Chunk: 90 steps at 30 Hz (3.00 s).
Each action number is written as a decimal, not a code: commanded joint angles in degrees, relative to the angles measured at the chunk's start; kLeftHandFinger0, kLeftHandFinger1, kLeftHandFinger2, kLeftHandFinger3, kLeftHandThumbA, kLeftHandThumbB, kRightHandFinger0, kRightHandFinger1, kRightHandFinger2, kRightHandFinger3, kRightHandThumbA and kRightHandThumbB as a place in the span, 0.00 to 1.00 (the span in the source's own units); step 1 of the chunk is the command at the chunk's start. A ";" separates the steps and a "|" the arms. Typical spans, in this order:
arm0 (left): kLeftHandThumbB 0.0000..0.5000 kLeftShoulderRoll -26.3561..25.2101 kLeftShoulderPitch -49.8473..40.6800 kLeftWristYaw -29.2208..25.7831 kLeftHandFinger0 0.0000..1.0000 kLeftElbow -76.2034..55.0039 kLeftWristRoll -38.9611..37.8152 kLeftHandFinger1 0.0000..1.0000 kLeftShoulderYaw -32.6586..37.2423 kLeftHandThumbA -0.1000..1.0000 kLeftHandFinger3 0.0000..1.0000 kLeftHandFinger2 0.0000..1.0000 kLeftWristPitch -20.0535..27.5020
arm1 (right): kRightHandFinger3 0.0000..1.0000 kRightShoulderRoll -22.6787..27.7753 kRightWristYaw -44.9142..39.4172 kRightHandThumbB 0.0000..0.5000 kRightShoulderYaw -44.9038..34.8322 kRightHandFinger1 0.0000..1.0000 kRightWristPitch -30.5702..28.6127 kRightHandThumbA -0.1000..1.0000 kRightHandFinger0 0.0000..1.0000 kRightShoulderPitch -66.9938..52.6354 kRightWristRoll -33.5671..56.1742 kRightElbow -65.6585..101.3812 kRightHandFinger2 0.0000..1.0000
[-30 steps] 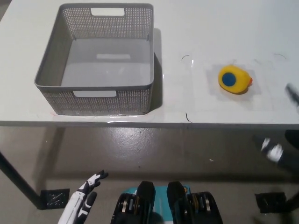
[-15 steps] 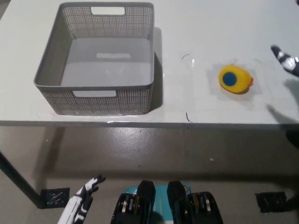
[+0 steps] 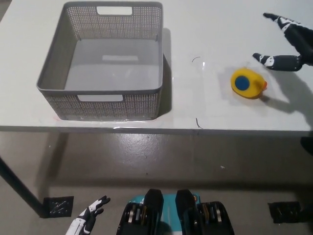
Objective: Use the right hand to pick up a yellow duck toy and place it into a container on the left hand side
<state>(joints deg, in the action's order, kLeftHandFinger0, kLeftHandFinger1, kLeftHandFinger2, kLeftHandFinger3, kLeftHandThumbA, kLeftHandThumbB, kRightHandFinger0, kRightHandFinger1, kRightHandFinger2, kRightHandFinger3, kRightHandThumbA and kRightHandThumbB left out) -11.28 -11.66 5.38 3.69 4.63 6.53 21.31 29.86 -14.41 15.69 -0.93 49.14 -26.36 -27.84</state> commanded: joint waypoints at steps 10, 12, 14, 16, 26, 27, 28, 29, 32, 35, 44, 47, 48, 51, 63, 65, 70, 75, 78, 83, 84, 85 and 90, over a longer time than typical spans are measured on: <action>0.67 0.33 0.81 1.09 1.00 -0.28 -1.32 1.00 -0.19 1.00 1.00 1.00 0.76 | 1.00 -1.88 -8.99 0.93 7.08 1.00 3.96 0.81 1.00 11.19 -2.66 -14.27 1.00; 0.67 0.16 1.00 1.45 1.00 -0.61 -1.57 1.00 -0.23 1.00 1.00 1.00 0.32 | 1.00 -2.41 -9.07 0.95 7.54 1.00 4.30 0.82 1.00 11.87 -2.91 -16.00 1.00; 0.67 0.50 1.09 1.71 1.00 -0.72 -1.99 1.00 -0.14 1.00 1.00 1.00 -0.40 | 1.00 -3.33 -9.36 0.95 8.65 1.00 4.43 0.85 1.00 13.94 -3.56 -19.49 1.00; 0.67 0.59 1.00 1.73 1.00 -1.01 -1.92 1.00 -0.10 1.00 1.00 1.00 -0.76 | 1.00 -3.95 -9.04 0.96 9.28 1.00 4.12 0.85 1.00 14.97 -3.84 -21.65 1.00; 0.74 0.35 1.45 1.78 1.00 -1.31 -2.63 1.00 -0.57 1.00 1.00 1.00 -1.43 | 1.00 -7.45 -6.47 1.00 11.49 1.00 0.74 0.87 1.00 20.39 -4.42 -34.19 1.00; 0.75 0.18 1.21 1.85 1.00 -1.46 -2.76 1.00 -0.65 1.00 1.00 1.00 -1.38 | 1.00 -7.50 -6.72 0.99 11.52 1.00 1.26 0.86 1.00 20.23 -4.37 -33.72 1.00; 0.76 0.11 1.60 1.83 1.00 -1.44 -2.74 1.00 -0.74 1.00 1.00 1.00 -1.57 | 1.00 -7.58 -6.56 0.99 11.57 1.00 1.09 0.85 1.00 20.70 -4.38 -34.34 1.00; 0.76 0.01 2.17 1.81 1.00 -1.44 -2.68 1.00 -0.87 1.00 1.00 1.00 -1.89 | 1.00 -7.69 -6.32 0.99 11.62 1.00 0.80 0.85 1.00 21.37 -4.42 -35.22 1.00; 0.75 -0.36 1.50 2.33 1.00 -1.73 -2.80 1.00 -0.61 1.00 1.00 1.00 -1.82 | 1.00 -7.58 -6.37 0.99 11.89 1.00 1.26 0.85 1.00 20.89 -4.72 -34.76 1.00; 0.73 -0.24 1.91 1.96 1.00 -1.38 -2.17 1.00 -0.72 1.00 1.00 1.00 -1.51 | 1.00 -7.52 -6.56 0.99 11.18 1.00 1.44 0.85 1.00 21.29 -3.95 -35.41 1.00; 0.77 -0.38 1.70 1.99 1.00 -1.91 -2.91 1.00 -1.34 1.00 1.00 1.00 -1.53 | 1.00 -9.62 -4.95 1.00 10.81 1.00 0.37 0.83 1.00 23.50 -3.37 -42.19 1.00; 0.77 -0.37 1.84 1.97 1.00 -2.03 -2.88 1.00 -1.46 1.00 1.00 1.00 -1.61 | 1.00 -9.76 -4.62 0.98 11.30 1.00 0.41 0.83 1.00 24.18 -3.89 -43.46 1.00; 0.76 -0.44 1.90 2.13 1.00 -1.94 -3.04 1.00 -1.45 1.00 1.00 1.00 -1.58 | 1.00 -9.62 -4.54 1.00 11.25 1.00 0.27 0.82 1.00 24.29 -3.81 -44.01 1.00; 0.74 -0.62 1.74 2.14 1.00 -2.13 -3.12 1.00 -1.68 1.00 1.00 1.00 -1.37 | 1.00 -9.33 -4.57 0.98 10.94 1.00 0.57 0.81 1.00 24.29 -3.51 -44.34 1.00; 0.78 -0.65 1.97 2.33 1.00 -2.79 -2.20 1.00 -1.55 1.00 1.00 1.00 -1.87 | 1.00 -8.71 -4.57 0.92 10.49 1.00 -0.16 0.82 1.00 22.92 -3.05 -46.74 1.00; 0.78 -0.72 2.13 2.23 1.00 -2.86 -1.90 1.00 -1.61 1.00 1.00 1.00 -1.97 | 1.00 -8.89 -4.47 0.95 10.65 1.00 -0.26 0.84 1.00 22.78 -3.16 -47.41 1.00; 0.80 -0.67 2.49 2.02 1.00 -3.40 -1.23 1.00 -1.60 1.00 1.00 1.00 -2.47 | 1.00 -8.73 -4.31 0.95 9.93 1.00 -0.28 0.83 1.00 21.82 -2.38 -47.92 1.00; 0.78 -1.13 3.10 2.41 1.00 -2.87 -1.26 1.00 -1.52 1.00 1.00 1.00 -1.89 | 1.00 -8.40 -3.23 0.94 9.59 1.00 -0.69 0.82 1.00 20.32 -2.23 -48.66 1.00; 0.78 -1.22 3.54 2.63 1.00 -3.19 -1.46 1.00 -1.42 1.00 1.00 1.00 -2.66 | 1.00 -8.11 -3.47 0.95 9.52 1.00 -0.24 0.82 1.00 19.95 -2.14 -48.95 1.00; 0.76 -1.41 4.17 2.85 1.00 -3.71 -1.00 1.00 -1.08 1.00 1.00 1.00 -3.13 | 1.00 -7.42 -3.31 0.98 8.83 1.00 -0.81 0.81 1.00 18.93 -1.55 -49.52 1.00; 0.76 -1.39 4.32 2.82 1.00 -3.92 -0.78 1.00 -1.03 1.00 1.00 1.00 -3.32 | 1.00 -7.30 -3.53 0.97 8.59 1.00 -0.68 0.81 1.00 18.73 -1.33 -49.50 1.00; 0.76 -1.44 4.46 2.87 1.00 -4.01 -0.76 1.00 -1.01 1.00 1.00 1.00 -3.43 | 1.00 -7.22 -3.62 0.97 8.47 1.00 -0.62 0.80 1.00 18.68 -1.24 -49.46 1.00; 0.75 -1.60 5.23 3.30 1.00 -3.74 -0.98 1.00 -0.81 1.00 1.00 1.00 -3.58 | 1.00 -6.97 -3.34 0.92 7.90 1.00 -0.49 0.79 1.00 17.63 -0.87 -49.56 1.00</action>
<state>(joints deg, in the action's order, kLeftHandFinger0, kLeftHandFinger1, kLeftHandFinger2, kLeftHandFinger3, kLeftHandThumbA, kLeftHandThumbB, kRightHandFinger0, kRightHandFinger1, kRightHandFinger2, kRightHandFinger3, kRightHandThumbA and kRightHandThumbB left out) -12.03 -7.28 7.50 1.87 3.61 5.68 17.90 20.71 -19.20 24.56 -0.35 65.86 -28.40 -77.29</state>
